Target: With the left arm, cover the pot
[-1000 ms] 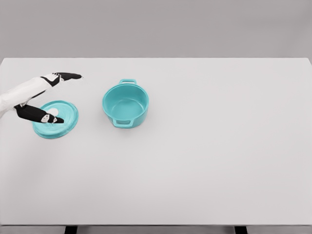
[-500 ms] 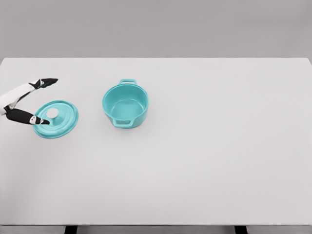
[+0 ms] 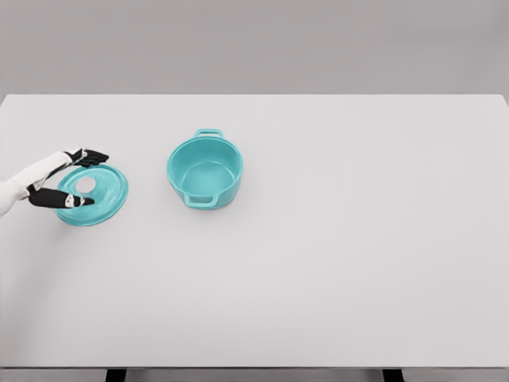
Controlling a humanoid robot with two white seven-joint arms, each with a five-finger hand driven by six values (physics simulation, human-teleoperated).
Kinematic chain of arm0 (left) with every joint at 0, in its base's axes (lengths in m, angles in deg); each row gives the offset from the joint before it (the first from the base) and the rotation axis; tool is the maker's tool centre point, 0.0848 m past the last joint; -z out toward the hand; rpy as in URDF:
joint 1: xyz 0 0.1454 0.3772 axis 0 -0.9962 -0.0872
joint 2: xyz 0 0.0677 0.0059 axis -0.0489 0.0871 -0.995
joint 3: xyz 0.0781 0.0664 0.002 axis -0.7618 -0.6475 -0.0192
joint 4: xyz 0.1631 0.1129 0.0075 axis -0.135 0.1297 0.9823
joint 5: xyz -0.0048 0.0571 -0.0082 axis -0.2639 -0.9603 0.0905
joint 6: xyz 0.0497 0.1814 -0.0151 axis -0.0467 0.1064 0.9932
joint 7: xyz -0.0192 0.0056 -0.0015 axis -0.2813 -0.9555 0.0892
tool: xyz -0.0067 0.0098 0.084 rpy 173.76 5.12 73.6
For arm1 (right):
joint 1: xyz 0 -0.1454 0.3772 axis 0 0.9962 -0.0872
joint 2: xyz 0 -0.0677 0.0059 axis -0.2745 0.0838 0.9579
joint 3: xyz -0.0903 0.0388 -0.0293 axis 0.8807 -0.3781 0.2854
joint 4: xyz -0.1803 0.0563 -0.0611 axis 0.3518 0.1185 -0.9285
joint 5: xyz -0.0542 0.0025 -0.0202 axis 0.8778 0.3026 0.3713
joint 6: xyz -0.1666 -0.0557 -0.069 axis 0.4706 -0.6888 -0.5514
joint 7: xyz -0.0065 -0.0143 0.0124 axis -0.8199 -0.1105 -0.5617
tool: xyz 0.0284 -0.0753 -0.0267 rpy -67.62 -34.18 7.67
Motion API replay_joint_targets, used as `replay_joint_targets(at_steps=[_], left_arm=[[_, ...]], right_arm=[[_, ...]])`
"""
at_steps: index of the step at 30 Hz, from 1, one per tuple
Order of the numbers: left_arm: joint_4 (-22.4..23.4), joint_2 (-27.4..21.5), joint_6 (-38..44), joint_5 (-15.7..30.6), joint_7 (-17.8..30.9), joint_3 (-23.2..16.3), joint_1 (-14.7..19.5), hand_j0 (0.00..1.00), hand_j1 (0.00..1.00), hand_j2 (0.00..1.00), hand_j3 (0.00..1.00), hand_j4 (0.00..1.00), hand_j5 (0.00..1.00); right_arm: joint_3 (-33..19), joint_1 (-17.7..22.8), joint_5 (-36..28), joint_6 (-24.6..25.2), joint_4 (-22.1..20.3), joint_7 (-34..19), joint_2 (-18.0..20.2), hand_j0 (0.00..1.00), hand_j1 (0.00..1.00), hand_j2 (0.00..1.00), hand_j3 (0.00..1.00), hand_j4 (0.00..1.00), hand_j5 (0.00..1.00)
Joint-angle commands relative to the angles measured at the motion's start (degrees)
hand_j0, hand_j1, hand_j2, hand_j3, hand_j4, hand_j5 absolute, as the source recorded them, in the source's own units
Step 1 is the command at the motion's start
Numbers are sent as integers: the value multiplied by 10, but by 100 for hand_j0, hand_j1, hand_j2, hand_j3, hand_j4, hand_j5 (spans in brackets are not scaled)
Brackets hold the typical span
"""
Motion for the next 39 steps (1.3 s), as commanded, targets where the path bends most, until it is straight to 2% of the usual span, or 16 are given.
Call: replay_joint_targets(at_steps=[1, 10, 18, 30, 33, 39], left_arm=[[-2, -1, 0, 5, 23, -4, -1, 80, 80, 80, 80, 80, 80], [-4, -9, -5, 8, 24, -2, 8, 80, 80, 80, 80, 80, 80], [29, -6, -4, 8, 23, -3, 18, 79, 79, 79, 79, 79, 79], [27, -7, -4, 10, 24, -4, 18, 79, 79, 79, 79, 79, 79], [25, -8, -2, 38, 24, -24, 18, 77, 77, 77, 77, 77, 77], [23, -8, -2, 38, 24, -24, 18, 78, 78, 78, 78, 78, 78]], right_arm=[[0, 0, 0, 0, 0, 0, 0, 100, 100, 100, 100, 100, 100], [0, -1, 0, 0, 0, 0, 0, 100, 100, 100, 100, 100, 100], [0, -1, 0, 0, 0, 0, 0, 100, 100, 100, 100, 100, 100], [0, 0, 0, 0, 0, 0, 0, 100, 100, 100, 100, 100, 100], [0, -1, 0, 0, 0, 0, 0, 100, 100, 100, 100, 100, 100], [0, 0, 0, 0, 0, 0, 0, 100, 100, 100, 100, 100, 100]])
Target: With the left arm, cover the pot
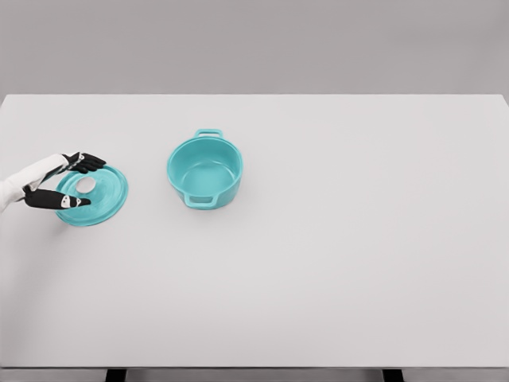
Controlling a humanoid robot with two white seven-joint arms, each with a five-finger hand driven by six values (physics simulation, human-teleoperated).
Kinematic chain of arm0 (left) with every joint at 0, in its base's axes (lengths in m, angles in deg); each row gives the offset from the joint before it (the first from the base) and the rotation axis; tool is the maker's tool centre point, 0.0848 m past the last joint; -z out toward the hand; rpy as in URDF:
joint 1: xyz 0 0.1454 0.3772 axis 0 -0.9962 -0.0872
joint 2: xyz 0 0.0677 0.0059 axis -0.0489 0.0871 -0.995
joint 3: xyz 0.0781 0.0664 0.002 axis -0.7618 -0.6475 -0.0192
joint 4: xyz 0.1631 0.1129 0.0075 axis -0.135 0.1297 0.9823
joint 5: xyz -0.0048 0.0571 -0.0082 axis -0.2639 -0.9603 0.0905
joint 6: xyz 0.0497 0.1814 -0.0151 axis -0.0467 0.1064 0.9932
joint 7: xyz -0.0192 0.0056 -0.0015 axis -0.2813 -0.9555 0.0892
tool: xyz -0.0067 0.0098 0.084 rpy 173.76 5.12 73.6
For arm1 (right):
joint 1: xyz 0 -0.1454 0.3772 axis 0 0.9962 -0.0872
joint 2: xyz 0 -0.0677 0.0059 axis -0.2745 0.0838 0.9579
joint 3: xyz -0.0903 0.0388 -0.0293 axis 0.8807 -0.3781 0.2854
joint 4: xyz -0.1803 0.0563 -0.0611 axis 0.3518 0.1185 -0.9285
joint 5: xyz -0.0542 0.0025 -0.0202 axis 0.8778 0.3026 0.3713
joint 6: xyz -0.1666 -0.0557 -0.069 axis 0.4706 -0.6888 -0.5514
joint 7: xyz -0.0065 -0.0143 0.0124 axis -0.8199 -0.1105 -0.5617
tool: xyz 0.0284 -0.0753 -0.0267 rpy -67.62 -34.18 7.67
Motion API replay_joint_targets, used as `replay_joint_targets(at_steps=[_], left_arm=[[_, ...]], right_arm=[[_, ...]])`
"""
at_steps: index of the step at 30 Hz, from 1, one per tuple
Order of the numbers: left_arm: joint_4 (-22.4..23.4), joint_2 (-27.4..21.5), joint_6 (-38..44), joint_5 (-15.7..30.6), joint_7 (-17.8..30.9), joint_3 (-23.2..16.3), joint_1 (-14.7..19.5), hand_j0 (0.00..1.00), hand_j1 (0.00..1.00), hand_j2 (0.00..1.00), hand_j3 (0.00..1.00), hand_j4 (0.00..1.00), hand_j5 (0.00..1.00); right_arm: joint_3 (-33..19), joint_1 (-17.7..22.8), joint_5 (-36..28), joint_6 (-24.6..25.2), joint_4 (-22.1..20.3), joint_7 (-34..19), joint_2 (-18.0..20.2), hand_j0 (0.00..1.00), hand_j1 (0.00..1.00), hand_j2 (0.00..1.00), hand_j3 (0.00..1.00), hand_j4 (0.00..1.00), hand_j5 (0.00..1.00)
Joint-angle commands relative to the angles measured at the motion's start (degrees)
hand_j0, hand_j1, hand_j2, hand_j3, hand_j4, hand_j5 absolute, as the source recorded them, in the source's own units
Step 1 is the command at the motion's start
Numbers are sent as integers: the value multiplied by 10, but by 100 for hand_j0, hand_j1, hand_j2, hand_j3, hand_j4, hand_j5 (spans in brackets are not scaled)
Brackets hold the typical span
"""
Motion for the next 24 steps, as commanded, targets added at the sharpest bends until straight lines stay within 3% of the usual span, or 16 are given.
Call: replay_joint_targets(at_steps=[1, 24], left_arm=[[0, -1, 0, 5, 0, -1, 0, 78, 78, 78, 78, 78, 78], [23, 3, 1, -2, -6, -1, 5, 78, 78, 78, 78, 78, 78]], right_arm=[[0, 0, 0, 0, 0, 0, 0, 100, 100, 100, 100, 100, 100], [0, 1, 0, 0, 0, 0, 0, 100, 100, 100, 100, 100, 100]])
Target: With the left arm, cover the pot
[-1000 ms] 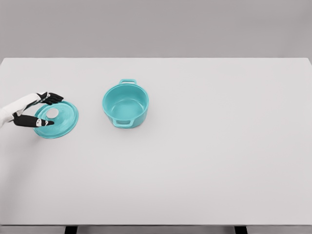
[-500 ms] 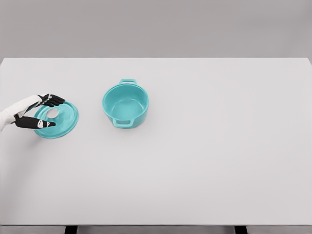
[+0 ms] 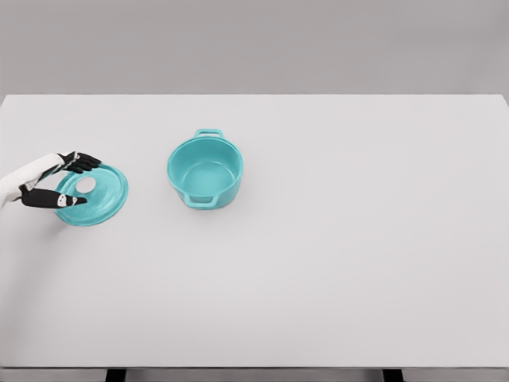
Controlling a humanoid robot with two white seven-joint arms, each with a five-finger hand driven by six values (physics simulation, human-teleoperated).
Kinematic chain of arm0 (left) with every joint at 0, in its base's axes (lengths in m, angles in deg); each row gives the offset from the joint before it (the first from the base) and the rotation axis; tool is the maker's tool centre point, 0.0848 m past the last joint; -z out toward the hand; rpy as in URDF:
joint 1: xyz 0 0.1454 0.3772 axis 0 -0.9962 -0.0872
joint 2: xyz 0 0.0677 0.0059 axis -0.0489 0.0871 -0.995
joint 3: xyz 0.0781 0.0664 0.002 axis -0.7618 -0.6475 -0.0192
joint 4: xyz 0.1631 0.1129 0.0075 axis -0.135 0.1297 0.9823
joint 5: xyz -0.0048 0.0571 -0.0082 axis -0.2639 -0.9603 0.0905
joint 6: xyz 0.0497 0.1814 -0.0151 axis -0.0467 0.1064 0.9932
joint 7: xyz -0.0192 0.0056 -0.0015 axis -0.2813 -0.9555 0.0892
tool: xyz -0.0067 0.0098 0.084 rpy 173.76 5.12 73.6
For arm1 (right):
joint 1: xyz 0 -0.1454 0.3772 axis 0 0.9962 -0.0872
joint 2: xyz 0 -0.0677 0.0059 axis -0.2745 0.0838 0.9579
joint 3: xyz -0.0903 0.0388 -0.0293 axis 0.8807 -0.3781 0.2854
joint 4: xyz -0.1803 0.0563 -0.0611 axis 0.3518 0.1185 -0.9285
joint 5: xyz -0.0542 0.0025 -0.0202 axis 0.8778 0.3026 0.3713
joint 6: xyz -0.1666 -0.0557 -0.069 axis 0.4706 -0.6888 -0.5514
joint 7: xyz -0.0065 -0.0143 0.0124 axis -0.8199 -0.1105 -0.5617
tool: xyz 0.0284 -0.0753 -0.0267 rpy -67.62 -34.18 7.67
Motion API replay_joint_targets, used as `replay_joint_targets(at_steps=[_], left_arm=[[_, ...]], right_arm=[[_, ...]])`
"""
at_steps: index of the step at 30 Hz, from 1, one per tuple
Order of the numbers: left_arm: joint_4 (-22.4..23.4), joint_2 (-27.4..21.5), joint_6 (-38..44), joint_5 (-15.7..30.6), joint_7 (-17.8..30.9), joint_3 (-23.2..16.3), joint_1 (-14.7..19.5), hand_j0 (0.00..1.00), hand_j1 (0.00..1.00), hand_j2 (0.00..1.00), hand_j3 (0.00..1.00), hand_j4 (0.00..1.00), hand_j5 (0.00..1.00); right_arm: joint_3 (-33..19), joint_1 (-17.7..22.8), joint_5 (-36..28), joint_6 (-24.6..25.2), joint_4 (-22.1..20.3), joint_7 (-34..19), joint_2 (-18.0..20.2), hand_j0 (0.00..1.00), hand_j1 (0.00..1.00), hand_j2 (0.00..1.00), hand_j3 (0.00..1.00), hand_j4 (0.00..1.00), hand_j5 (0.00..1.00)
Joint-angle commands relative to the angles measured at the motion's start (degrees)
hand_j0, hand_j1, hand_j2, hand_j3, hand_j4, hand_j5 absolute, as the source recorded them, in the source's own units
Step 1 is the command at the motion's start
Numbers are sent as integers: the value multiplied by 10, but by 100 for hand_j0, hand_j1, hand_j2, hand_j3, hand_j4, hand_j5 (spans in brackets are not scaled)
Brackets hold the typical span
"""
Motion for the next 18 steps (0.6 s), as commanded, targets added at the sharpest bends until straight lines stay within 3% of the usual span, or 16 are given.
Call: replay_joint_targets(at_steps=[1, 18], left_arm=[[4, 0, 0, 2, 0, 1, 0, 77, 77, 77, 77, 77, 77], [3, 1, -3, 1, -2, -12, 1, 74, 74, 74, 74, 74, 74]], right_arm=[[0, -1, 0, 0, 0, 0, 0, 100, 100, 100, 100, 100, 100], [0, -1, 0, 0, 0, 0, 0, 100, 100, 100, 100, 100, 100]])
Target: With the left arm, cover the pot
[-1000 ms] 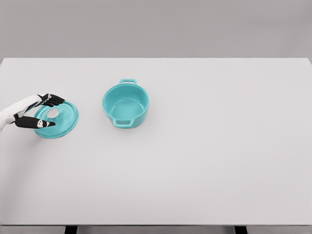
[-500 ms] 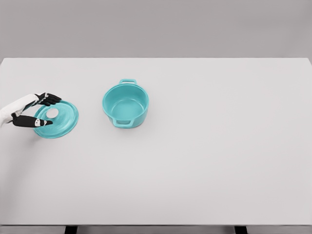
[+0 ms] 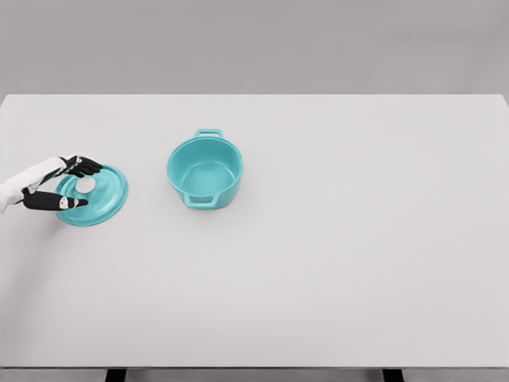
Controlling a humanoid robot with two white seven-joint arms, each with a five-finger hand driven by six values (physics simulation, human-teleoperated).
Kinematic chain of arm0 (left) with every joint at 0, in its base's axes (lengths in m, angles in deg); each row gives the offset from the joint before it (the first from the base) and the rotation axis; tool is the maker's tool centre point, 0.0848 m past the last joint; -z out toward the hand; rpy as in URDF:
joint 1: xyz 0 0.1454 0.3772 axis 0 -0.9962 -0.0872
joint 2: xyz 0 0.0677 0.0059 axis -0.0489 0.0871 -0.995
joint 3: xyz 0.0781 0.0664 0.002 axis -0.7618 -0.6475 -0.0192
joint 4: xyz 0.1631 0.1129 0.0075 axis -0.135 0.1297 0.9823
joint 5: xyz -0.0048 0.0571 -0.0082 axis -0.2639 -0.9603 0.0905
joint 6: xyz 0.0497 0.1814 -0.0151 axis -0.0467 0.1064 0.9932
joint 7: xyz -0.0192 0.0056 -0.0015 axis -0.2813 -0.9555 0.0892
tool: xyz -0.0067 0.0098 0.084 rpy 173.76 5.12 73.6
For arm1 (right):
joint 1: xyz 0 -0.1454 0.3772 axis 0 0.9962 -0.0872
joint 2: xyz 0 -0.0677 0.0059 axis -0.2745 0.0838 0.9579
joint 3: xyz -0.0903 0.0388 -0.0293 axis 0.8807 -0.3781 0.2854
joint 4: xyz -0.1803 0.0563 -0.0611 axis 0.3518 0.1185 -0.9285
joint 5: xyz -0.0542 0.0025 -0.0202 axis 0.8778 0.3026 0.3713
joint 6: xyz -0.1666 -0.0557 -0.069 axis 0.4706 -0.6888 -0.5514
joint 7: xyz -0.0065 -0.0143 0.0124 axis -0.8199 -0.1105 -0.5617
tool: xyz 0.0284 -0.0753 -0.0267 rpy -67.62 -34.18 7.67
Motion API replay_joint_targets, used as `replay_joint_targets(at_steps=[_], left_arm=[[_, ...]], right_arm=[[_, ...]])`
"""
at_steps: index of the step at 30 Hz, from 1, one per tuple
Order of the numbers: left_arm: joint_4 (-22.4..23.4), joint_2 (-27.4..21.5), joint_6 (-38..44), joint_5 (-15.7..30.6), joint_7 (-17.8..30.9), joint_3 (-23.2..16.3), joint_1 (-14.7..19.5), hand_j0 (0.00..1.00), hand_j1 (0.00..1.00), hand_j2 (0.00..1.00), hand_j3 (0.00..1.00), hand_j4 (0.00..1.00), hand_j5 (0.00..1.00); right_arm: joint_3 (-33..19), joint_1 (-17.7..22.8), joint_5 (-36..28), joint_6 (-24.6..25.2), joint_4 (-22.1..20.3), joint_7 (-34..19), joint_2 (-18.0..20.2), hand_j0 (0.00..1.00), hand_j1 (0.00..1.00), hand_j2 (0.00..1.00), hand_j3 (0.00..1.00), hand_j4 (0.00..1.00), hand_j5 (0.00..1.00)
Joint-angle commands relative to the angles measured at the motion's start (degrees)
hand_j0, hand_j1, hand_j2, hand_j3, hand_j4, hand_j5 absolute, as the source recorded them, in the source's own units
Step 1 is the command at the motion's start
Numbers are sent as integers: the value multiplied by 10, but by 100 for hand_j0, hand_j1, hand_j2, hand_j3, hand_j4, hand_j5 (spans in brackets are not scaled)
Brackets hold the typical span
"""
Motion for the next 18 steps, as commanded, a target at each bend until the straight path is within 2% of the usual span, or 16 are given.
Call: replay_joint_targets(at_steps=[1, 8, 18], left_arm=[[0, -1, 0, 3, 0, -1, 0, 73, 73, 73, 73, 73, 73], [3, 0, 0, 4, 0, -5, 0, 59, 59, 59, 59, 59, 59], [11, 6, -1, 3, -1, -5, 1, 59, 59, 59, 59, 59, 59]], right_arm=[[0, 0, 0, 0, 0, 0, 0, 100, 100, 100, 100, 100, 100], [0, -1, 0, 0, 0, 0, 0, 100, 100, 100, 100, 100, 100], [0, 0, 0, 0, 0, 0, 0, 100, 100, 100, 100, 100, 100]])
